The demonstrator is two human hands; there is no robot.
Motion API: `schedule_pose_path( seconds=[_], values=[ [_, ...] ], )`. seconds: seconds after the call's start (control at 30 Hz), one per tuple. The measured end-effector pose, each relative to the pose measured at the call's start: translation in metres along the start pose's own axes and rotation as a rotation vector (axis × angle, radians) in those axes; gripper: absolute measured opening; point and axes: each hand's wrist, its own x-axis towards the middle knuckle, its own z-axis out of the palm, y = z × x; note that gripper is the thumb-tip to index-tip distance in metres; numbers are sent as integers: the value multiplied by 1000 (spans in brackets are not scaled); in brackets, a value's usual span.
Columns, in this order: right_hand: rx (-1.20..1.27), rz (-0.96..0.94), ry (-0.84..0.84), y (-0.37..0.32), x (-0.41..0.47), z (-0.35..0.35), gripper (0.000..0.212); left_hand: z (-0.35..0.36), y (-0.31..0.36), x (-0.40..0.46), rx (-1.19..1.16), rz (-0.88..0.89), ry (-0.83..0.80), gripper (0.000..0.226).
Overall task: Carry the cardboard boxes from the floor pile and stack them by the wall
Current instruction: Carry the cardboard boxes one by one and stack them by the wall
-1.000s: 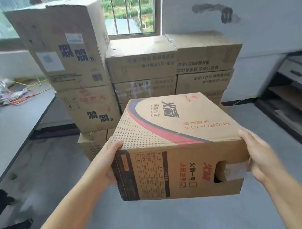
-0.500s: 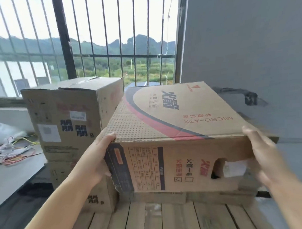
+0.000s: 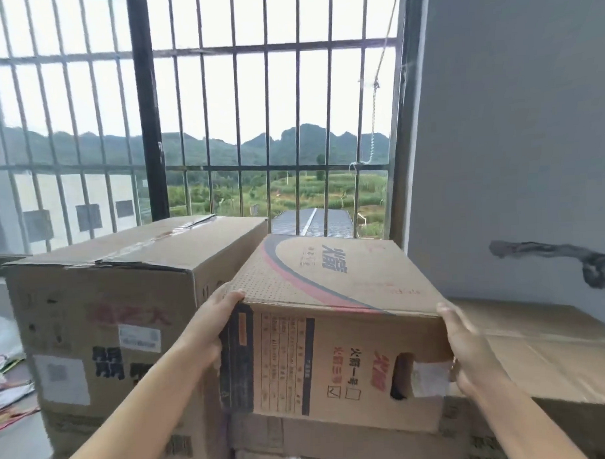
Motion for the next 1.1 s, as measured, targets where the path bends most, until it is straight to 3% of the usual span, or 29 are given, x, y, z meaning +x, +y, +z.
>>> schedule_pose_path(
  seconds=[0.1,0.27,0.37,0.47,0.57,0.67,0.87,0.93,1.1],
  values=[
    [-72,2,9,19,37,30,34,5,-24,50,52,71,108,41],
    [-114,-18,53,33,73,53,31,22,-50,75,275,367,261,54],
    [-115,-22,54,35,91,56,35,33,-64,81,593,498,197,63],
    [-106,0,28,38,107,57,33,37,-74,89,1065,697,320,81],
    [-128,23,-2,44,115,63,46,30,-75,104,1228,885,406,81],
    [-182,38,-36,43,116,64,60,22,-73,112,1283,841,415,76],
    [-276,62,-162,28,102,52,52,15,-62,97,1310,768,270,76],
    [-301,13,-179,25,96,46,40,13,-55,88,1237,743,203,70],
    [-441,-220,-273,19,65,21,46,7,-49,50,863,626,11,56]
  ],
)
